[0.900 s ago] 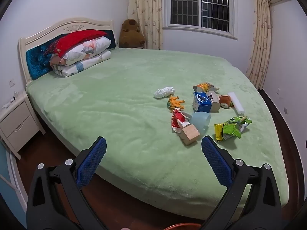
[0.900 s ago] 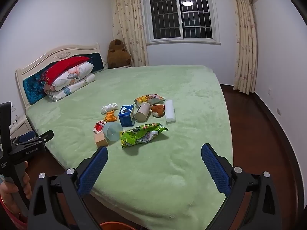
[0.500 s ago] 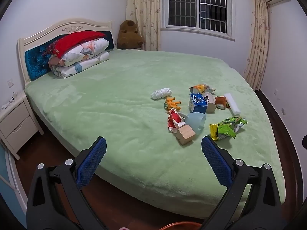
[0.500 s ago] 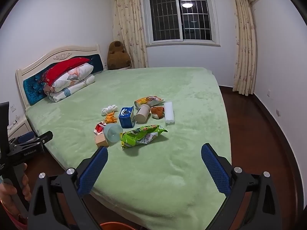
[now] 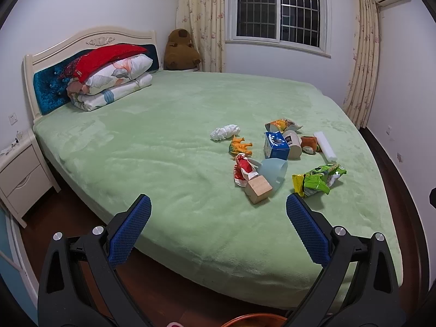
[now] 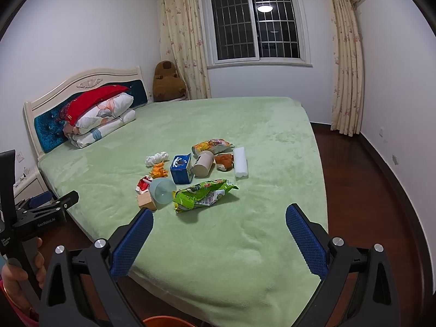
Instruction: Collect trash
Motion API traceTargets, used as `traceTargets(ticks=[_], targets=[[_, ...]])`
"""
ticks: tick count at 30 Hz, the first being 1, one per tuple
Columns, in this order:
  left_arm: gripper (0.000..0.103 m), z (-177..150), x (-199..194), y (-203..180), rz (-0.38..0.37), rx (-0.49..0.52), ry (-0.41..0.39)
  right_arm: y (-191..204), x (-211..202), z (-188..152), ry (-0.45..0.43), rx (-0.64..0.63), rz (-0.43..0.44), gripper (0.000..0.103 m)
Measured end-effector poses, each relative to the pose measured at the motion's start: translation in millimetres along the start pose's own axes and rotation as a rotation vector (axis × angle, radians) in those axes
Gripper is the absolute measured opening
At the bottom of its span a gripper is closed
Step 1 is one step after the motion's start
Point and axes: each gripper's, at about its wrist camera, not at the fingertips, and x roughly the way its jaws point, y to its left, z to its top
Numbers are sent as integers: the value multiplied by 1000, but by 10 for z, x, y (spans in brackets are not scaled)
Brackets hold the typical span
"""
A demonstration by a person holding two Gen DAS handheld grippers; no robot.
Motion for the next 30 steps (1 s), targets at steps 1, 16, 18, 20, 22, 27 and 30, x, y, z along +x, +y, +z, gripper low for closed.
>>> traceTargets(ticks=[1, 16, 18, 20, 22, 27, 30], targets=[[97, -2, -2, 4, -6, -2, 0, -4, -2, 1, 0, 1, 0, 96], [97, 2, -38, -67, -15, 7, -2, -2, -17, -17, -3, 4, 3, 96], [97, 1, -40, -68, -19, 7, -3, -4, -20, -19, -2, 6, 4, 96], [97, 0, -39, -71, -22, 9, -3, -9, -21, -22, -1, 7, 3, 96], [97, -9, -49, -60, -26, 9, 1, -6, -25, -26, 0, 7, 3, 96], [97, -10, -32, -72, -35, 4, 6, -22, 0, -32, 5, 9, 2, 97], [97, -15, -18, -67, -37, 0, 11, -30, 19, -35, 8, 12, 0, 97]])
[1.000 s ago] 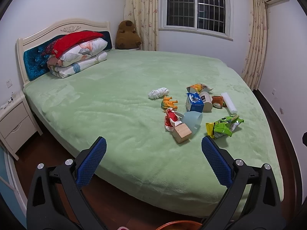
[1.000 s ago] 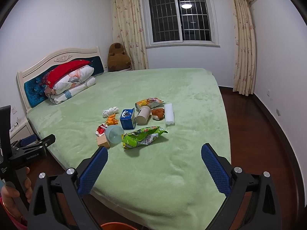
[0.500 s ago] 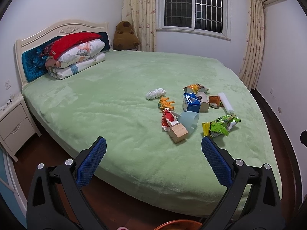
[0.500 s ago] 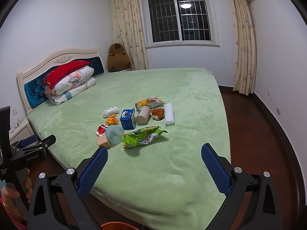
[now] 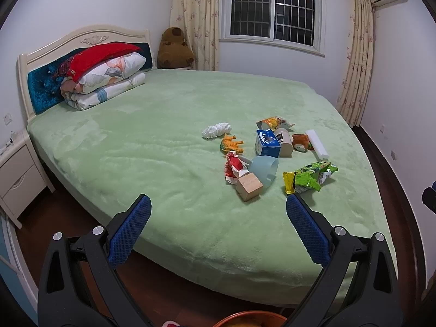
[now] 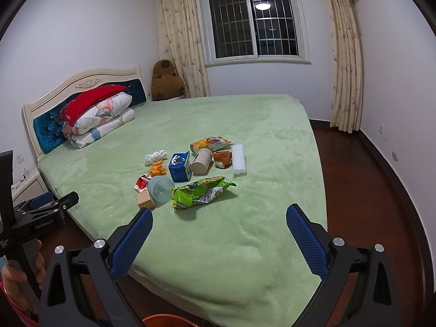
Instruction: Collect trash
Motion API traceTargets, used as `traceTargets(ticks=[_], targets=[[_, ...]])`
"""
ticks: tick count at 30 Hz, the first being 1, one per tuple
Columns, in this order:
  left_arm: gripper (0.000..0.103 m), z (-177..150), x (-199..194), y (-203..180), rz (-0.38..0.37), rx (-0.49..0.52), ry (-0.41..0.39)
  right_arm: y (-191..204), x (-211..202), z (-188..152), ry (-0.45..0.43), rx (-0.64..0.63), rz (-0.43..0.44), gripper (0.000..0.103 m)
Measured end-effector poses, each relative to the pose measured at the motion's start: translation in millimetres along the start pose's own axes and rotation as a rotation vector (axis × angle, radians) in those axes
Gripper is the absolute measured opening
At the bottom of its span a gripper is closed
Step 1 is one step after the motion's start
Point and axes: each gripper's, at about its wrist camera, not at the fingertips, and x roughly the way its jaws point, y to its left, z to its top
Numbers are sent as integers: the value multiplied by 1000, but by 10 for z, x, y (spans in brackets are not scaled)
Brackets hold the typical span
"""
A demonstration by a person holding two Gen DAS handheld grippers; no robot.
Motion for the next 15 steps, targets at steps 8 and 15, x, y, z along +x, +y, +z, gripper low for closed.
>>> traceTargets(ticks=[8, 15], targets=[[97, -7, 31, 6, -4, -9, 8, -13, 32, -8, 4, -1, -1, 97], [97, -27, 69, -4, -3, 0, 15, -13, 33, -11, 6, 1, -1, 97]])
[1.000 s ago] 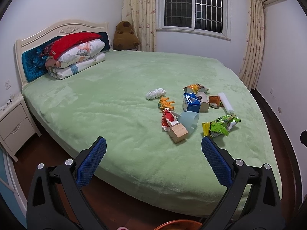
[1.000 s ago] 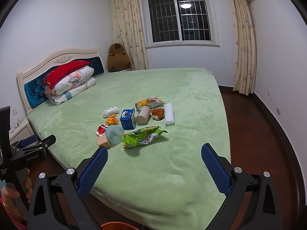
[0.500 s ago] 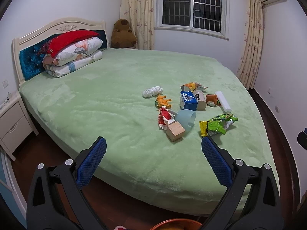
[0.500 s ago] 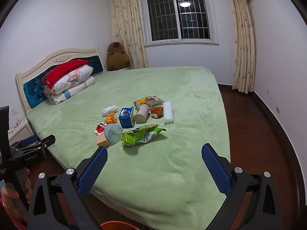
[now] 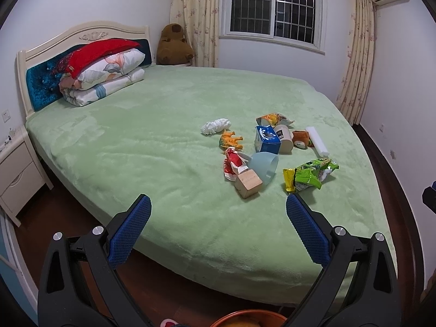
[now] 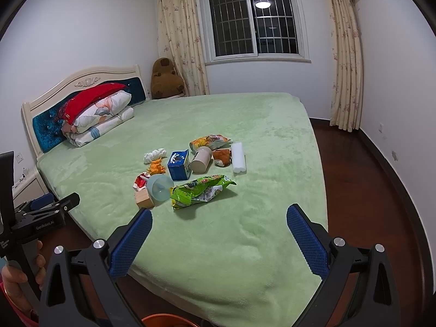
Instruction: Collect trash
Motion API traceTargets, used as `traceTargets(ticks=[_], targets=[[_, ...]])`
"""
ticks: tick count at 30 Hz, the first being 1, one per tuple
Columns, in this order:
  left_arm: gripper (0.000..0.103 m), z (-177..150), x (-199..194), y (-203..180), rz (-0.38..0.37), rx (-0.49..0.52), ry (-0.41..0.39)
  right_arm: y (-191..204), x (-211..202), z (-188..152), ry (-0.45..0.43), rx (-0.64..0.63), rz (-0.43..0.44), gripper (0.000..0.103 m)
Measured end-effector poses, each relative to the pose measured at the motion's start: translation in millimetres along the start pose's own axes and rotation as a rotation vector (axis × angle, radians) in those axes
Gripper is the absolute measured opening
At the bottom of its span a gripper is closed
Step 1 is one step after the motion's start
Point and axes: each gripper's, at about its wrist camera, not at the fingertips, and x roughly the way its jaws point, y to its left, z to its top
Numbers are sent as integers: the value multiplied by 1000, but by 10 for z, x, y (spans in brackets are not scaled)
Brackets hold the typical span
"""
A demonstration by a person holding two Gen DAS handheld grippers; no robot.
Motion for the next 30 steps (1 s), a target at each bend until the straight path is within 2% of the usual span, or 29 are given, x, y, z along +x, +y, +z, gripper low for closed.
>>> traceTargets(ticks=[30], targets=[[97, -58, 285, 43, 2, -9, 51, 8, 372, -83, 70, 8, -2, 97]])
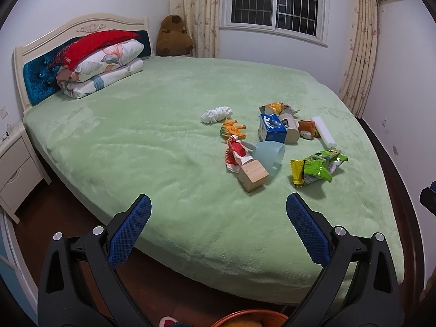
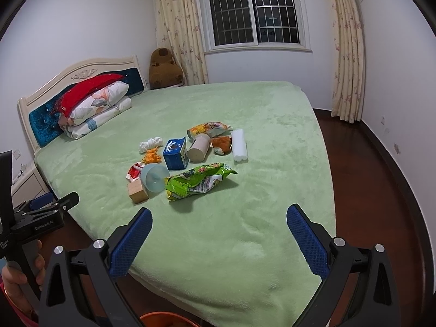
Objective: Collect trash
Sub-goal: 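Grasp the green snack bag with the right gripper while the left gripper grasps the wooden block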
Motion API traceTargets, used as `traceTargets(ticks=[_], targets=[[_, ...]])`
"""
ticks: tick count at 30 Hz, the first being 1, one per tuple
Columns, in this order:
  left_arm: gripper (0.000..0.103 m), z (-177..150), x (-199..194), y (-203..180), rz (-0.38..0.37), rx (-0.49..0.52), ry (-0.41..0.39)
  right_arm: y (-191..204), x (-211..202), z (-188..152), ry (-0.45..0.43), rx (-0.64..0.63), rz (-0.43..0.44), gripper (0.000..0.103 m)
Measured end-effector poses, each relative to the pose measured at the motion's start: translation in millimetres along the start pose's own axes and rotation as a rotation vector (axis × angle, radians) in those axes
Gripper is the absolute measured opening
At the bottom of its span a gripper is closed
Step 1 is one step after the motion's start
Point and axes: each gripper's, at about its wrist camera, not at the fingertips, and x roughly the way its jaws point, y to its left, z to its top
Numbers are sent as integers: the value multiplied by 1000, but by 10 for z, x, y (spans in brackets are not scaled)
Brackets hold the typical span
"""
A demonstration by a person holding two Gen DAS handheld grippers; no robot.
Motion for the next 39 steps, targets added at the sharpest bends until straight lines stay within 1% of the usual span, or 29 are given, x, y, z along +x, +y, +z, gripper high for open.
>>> traceTargets(ticks=[4, 7, 8, 10, 11, 12, 13, 15, 16, 18, 20, 21, 22, 23, 24, 26, 30, 34, 39], targets=[[97, -36, 96, 50, 6, -7, 15, 15, 189, -1, 36, 12, 12, 97], [97, -76, 203, 107, 14, -10, 30, 49, 490, 27, 90, 39, 43, 97], [97, -91, 240, 126, 15, -12, 37, 58, 652, 47, 124, 65, 67, 97], [97, -125, 308, 166, 15, -17, 50, 38, 946, 85, 195, 138, 132, 97], [97, -144, 332, 189, 18, -18, 54, 11, 1171, 118, 248, 207, 170, 97], [97, -163, 358, 209, 21, -18, 60, -2, 1266, 123, 267, 238, 182, 97], [97, -188, 393, 232, 26, -17, 67, -28, 1493, 168, 308, 312, 204, 97], [97, -224, 440, 274, 35, -19, 76, -53, 1719, 215, 340, 392, 221, 97], [97, -243, 465, 297, 37, -23, 80, -77, 1885, 247, 366, 455, 234, 97], [97, -258, 510, 315, 32, -31, 92, -111, 2177, 290, 418, 551, 223, 97], [97, -274, 542, 317, 22, -34, 98, -131, 2373, 304, 460, 607, 187, 96], [97, -278, 551, 310, 18, -32, 99, -133, 2447, 310, 467, 630, 176, 95], [97, -281, 558, 298, 16, -27, 98, -120, 2492, 333, 463, 623, 165, 87], [97, -281, 568, 286, 15, -24, 98, -97, 2511, 364, 457, 603, 145, 59], [97, -282, 575, 276, 13, -22, 99, -92, 2518, 377, 453, 588, 125, 57], [97, -284, 587, 264, 3, -21, 100, -120, 2491, 386, 439, 598, 169, 53], [97, -307, 588, 206, -15, -15, 104, -190, 2299, 382, 387, 564, 190, 52], [97, -310, 625, 142, -50, -36, 145, -244, 1954, 429, 319, 505, 220, 52], [97, -296, 662, 21, -83, -46, 159, -301, 1422, 390, 249, 424, 257, 52]])
